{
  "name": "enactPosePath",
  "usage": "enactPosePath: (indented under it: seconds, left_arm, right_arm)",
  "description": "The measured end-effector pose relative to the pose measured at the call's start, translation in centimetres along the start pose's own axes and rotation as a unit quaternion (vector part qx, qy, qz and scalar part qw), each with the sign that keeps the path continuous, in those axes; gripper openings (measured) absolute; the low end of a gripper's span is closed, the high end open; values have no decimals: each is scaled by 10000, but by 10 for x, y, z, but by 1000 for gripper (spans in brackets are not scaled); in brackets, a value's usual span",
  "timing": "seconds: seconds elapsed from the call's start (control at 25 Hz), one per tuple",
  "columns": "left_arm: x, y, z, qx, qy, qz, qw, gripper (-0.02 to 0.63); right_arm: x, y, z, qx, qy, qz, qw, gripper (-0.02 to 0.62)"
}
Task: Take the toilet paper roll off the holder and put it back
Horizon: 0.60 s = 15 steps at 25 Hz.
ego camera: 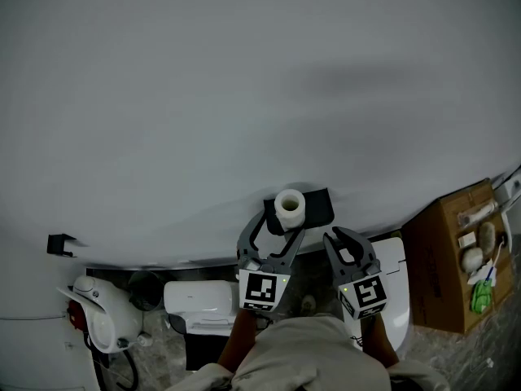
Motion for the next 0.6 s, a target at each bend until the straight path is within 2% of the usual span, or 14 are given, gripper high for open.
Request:
enactPosePath:
  seconds: [0.28,0.6]
  left_arm:
    - [1,-31,7,141,-135,117,9997,342]
    - [3,-69,14,248,-213,172,9993,342]
  right_arm:
    - [8,-13,-17,22,-107,-109,9999,67]
    - [15,-29,-44,83,-173,-11,9998,66]
Point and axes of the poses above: the fingertips, and each gripper's own axes: y forward along the fingers, z to its right, x out of its underside, the point moved 8 cm from there along -y, backward along the fingers, and after that the axes turned 15 degrees about y, right-handed, at the moved point
